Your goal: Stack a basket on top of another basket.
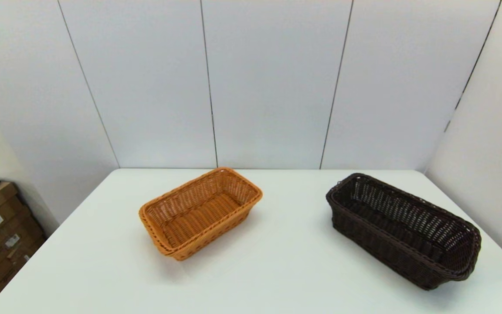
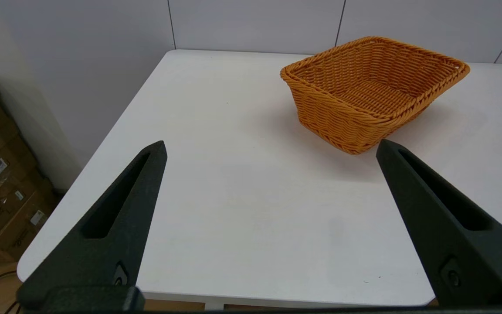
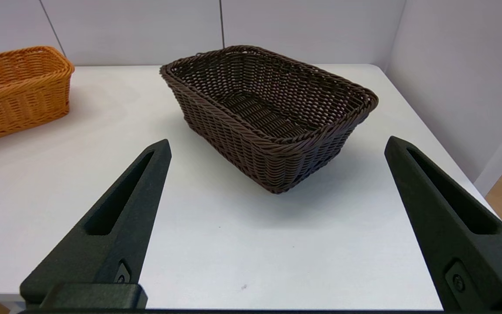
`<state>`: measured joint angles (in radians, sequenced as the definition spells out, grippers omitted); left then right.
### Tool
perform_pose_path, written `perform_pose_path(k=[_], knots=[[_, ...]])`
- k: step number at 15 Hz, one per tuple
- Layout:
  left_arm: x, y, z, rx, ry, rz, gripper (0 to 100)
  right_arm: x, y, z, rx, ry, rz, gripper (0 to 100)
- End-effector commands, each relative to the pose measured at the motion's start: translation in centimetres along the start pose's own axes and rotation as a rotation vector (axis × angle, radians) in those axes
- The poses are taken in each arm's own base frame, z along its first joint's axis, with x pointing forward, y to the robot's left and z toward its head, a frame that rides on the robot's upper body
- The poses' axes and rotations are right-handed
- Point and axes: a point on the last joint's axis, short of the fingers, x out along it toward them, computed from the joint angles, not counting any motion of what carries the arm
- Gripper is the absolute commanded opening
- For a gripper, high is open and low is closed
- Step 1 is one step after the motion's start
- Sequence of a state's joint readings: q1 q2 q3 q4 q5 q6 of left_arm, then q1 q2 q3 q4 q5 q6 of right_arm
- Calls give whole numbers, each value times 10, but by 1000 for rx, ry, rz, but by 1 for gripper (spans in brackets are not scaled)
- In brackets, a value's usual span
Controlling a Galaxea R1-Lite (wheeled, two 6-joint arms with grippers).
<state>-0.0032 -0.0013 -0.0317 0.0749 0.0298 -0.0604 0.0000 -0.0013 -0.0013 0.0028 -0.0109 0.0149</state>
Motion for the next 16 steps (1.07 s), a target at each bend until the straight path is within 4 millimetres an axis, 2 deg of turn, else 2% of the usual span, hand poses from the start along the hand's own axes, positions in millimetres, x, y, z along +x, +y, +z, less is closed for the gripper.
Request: perform_pose_path(k=[1, 12, 14, 16], knots=[[0, 0, 0, -1, -1, 1, 100, 0, 0, 0, 0, 0, 0, 100], [-2, 0, 4, 14, -8, -9, 100, 0, 0, 0, 0, 1, 0, 100], [-13, -3, 31, 24, 5, -56, 100, 0, 0, 0, 0, 0, 0, 100], [-21, -5, 65, 22, 110, -61, 100, 0, 0, 0, 0, 0, 0, 100]])
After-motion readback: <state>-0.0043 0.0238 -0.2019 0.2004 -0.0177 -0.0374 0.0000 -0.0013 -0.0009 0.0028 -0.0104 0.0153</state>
